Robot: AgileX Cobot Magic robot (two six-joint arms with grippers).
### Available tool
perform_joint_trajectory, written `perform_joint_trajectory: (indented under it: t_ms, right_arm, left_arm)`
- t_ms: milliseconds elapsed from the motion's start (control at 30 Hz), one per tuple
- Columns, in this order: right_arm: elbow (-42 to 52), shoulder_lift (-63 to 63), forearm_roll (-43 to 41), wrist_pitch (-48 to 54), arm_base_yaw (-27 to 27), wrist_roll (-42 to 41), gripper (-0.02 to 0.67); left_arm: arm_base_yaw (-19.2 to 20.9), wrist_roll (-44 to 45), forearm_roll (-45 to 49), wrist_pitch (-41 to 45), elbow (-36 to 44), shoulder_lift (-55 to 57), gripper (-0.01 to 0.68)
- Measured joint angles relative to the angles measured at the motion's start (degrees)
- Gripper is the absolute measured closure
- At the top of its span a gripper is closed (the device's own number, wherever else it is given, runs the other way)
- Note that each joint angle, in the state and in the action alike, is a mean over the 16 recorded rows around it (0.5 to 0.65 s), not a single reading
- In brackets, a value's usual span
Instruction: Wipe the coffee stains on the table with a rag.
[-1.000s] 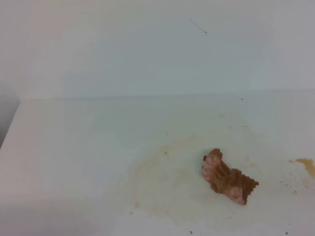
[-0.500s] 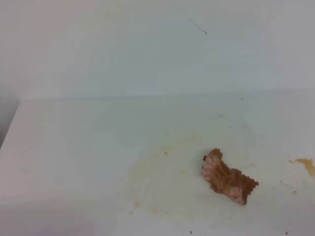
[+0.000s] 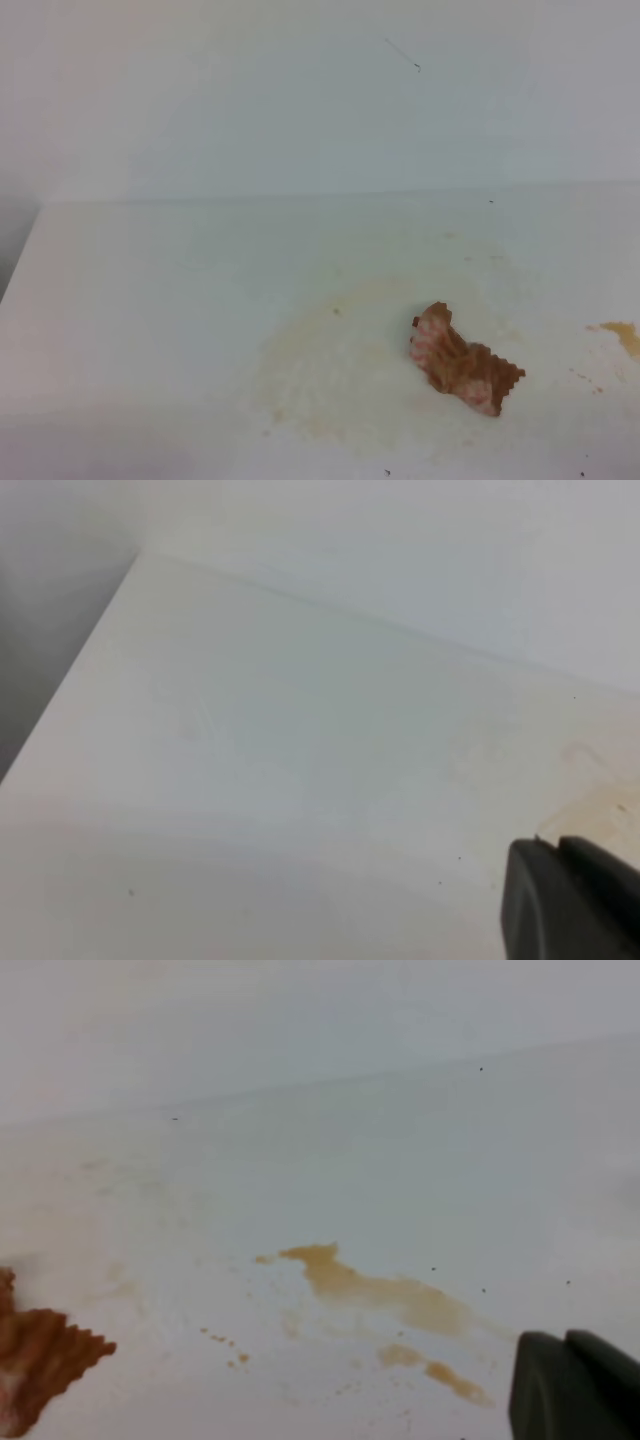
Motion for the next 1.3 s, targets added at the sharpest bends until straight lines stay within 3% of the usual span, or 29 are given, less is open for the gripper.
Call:
perform_joint_trajectory:
  t_ms: [400,1300]
  right_arm:
    - [0.02,0.15,1.14,-0.29,0.01,-3.93,0.651]
    - [0.13,0.18,1.05,-0.24,0.0,-3.88,0.651]
  left_arm:
    - [0.0,0.0,0.0,0.0,0.29,0.0,0.678]
    - [0.0,0.0,0.0,0.0,0.44,0.0,0.677]
